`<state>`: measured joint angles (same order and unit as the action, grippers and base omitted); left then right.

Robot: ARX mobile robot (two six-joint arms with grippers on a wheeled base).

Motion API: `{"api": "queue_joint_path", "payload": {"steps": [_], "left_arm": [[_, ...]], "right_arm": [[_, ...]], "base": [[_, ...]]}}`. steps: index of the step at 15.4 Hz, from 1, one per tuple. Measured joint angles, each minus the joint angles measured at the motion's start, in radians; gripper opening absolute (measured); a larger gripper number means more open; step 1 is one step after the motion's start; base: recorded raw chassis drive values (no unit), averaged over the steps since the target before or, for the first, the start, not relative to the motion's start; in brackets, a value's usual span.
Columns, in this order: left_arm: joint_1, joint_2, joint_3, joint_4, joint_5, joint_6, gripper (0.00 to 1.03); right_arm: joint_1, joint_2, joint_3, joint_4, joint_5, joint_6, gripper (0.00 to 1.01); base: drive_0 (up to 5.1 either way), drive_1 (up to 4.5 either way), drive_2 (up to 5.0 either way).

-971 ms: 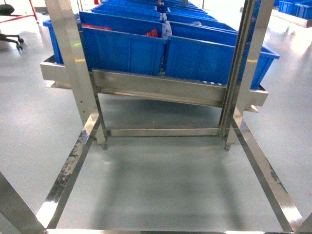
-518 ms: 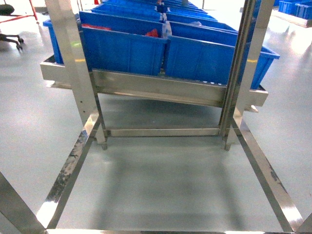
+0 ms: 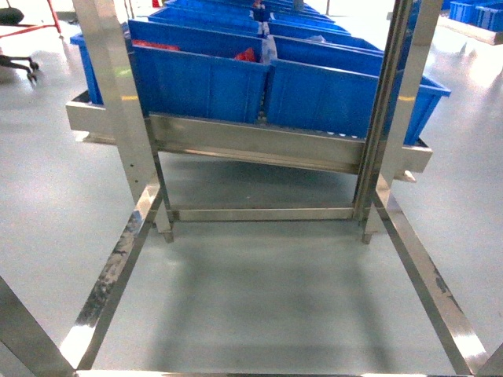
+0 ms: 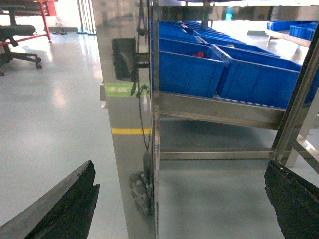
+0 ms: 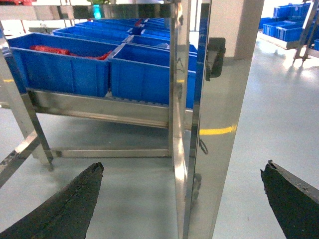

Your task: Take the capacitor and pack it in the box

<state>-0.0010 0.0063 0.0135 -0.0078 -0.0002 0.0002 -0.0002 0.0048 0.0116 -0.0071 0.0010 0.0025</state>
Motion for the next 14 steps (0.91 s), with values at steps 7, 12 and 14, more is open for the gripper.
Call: {"api": "queue_joint_path", "payload": {"steps": [7, 12, 14], "left_arm": [[0.000, 0.000, 0.000, 0.003, 0.000, 0.000, 0.98], [0.000, 0.000, 0.000, 0.003, 0.001, 0.000, 0.98], [0.000, 0.000, 0.000, 0.004, 0.000, 0.000, 0.98]], "right_arm": [[0.000, 0.000, 0.000, 0.002, -0.002, 0.000, 0.98], [0.000, 0.000, 0.000, 0.002, -0.001, -0.001, 0.98], [0.000, 0.000, 0.000, 0.003, -0.002, 0.000, 0.98]], "base": [[0.0, 0.00, 0.0], [0.0, 0.00, 0.0], [0.0, 0.00, 0.0]]}}
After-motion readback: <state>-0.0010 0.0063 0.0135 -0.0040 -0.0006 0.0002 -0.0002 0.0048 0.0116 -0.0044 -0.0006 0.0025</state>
